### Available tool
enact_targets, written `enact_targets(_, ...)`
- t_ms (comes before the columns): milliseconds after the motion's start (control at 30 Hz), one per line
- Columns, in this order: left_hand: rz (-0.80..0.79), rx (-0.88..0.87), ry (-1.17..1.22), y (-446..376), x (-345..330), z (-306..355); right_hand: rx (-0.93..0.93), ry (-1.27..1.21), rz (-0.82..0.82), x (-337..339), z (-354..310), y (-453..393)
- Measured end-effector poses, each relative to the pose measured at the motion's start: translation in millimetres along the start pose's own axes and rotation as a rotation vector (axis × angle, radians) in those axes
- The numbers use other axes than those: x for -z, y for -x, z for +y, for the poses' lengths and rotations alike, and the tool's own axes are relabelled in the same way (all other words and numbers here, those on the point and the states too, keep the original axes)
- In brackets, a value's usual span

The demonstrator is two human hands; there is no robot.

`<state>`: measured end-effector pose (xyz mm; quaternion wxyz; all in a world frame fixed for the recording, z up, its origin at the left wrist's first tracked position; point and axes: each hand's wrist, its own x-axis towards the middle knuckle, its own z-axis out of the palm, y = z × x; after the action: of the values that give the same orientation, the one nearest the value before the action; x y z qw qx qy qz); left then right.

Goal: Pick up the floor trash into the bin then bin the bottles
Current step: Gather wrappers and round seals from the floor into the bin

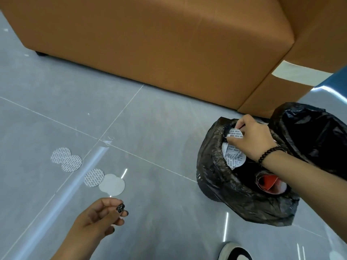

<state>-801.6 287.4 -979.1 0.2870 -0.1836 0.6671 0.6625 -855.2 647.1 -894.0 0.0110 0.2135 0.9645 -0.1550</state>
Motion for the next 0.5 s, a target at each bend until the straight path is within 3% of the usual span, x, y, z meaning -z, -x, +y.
enact_targets(200,0.025,0.025,0.029,-2.1,8.5,-0.4,0.075,0.158,-0.108,8.7,4.5,0.6)
enact_targets(400,0.032,0.026,0.034,-4.2,17.9,7.1,0.289,0.209,0.203,31.1,-16.1,9.3)
enact_targets(500,0.014,0.039,0.021,-15.2,30.0,16.8,0.482,0.172,0.171,31.2,-55.4,12.8)
